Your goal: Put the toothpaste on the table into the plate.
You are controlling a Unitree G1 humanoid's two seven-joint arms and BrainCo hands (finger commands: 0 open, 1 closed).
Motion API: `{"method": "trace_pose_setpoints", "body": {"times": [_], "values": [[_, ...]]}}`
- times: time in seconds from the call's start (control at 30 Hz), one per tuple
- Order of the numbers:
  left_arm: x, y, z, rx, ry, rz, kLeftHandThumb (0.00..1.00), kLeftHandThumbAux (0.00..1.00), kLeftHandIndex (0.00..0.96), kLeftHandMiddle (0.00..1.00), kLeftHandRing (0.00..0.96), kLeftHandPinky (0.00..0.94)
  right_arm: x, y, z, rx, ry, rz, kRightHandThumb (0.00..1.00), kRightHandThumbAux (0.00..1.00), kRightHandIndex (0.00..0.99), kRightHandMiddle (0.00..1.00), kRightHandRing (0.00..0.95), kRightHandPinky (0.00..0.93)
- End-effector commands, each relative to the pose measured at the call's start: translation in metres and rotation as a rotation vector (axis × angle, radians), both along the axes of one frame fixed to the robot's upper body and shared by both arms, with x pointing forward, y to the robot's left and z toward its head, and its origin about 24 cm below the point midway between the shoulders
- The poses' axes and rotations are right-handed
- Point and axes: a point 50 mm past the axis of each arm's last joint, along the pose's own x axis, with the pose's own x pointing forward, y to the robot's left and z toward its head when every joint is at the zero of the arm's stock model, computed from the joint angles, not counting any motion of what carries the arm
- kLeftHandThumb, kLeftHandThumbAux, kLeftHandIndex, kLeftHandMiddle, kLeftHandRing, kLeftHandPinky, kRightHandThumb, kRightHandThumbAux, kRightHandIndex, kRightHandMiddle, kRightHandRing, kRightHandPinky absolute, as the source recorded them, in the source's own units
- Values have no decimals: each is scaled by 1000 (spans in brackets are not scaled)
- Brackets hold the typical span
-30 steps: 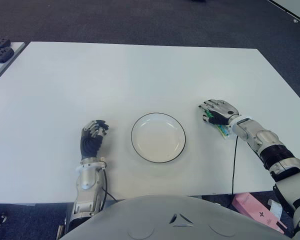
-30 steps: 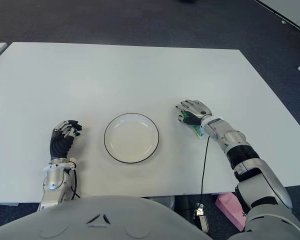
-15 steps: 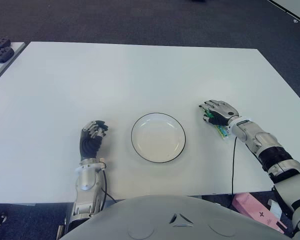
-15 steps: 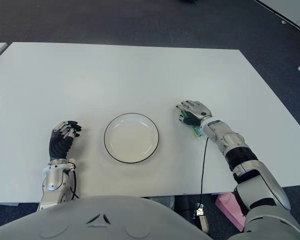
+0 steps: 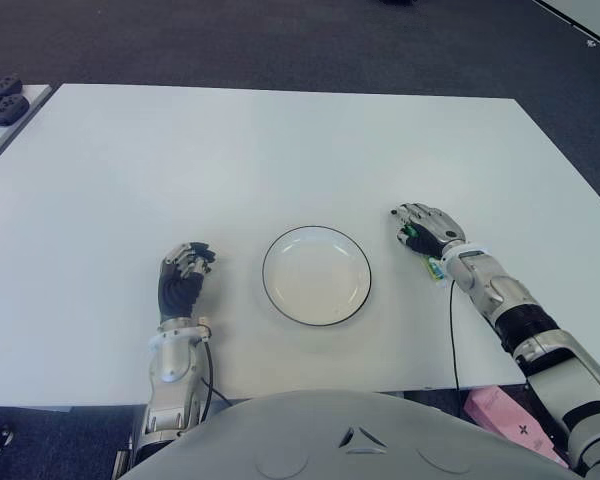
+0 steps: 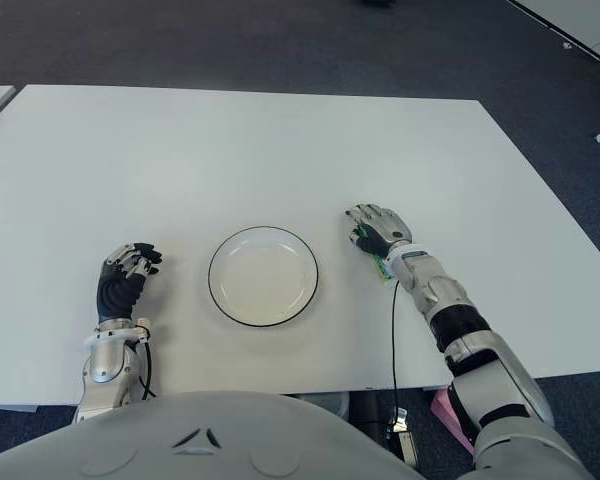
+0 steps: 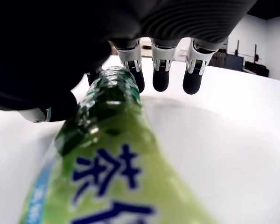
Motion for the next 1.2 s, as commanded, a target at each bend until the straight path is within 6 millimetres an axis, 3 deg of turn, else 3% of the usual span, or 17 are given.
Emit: {"method": "trace_pose_setpoints", "body": {"times": [0.03, 0.17, 0.33, 0.53, 0.57, 0.67, 0.73, 1.2], "values": [[-3, 0, -4, -7, 31, 2, 705, 720, 429, 498, 491, 496, -26, 12, -26, 98, 69, -76, 799, 304, 0, 0, 41, 307], [-3, 1, -3, -4, 29, 4, 706, 720, 429, 498, 491, 495, -28, 17, -29, 185, 35, -138, 863, 361, 14, 0, 127, 413], [-3, 1, -3, -5, 28, 6, 707, 721, 429, 495, 485, 492, -31, 23, -34, 237, -4, -174, 936, 405, 168, 14, 197, 470], [-4, 1, -2, -3, 33, 12, 707, 721, 429, 492, 483, 495, -32, 26, -39, 266, -53, -208, 990, 435, 315, 180, 312, 513], [-4, 2, -2, -3, 33, 13, 707, 721, 429, 492, 483, 496, -32, 26, -40, 270, -59, -212, 994, 536, 342, 232, 356, 481], [-5, 2, -2, -4, 35, 14, 707, 721, 429, 491, 482, 495, -32, 27, -42, 284, -76, -227, 998, 642, 407, 330, 435, 446], [-5, 3, -2, -5, 36, 14, 707, 721, 429, 492, 483, 495, -32, 27, -43, 291, -84, -234, 999, 665, 427, 376, 403, 458], [-6, 3, -2, 3, 46, 18, 705, 721, 428, 499, 491, 483, -33, 31, -42, 326, -180, -210, 1000, 673, 434, 407, 421, 479]]}}
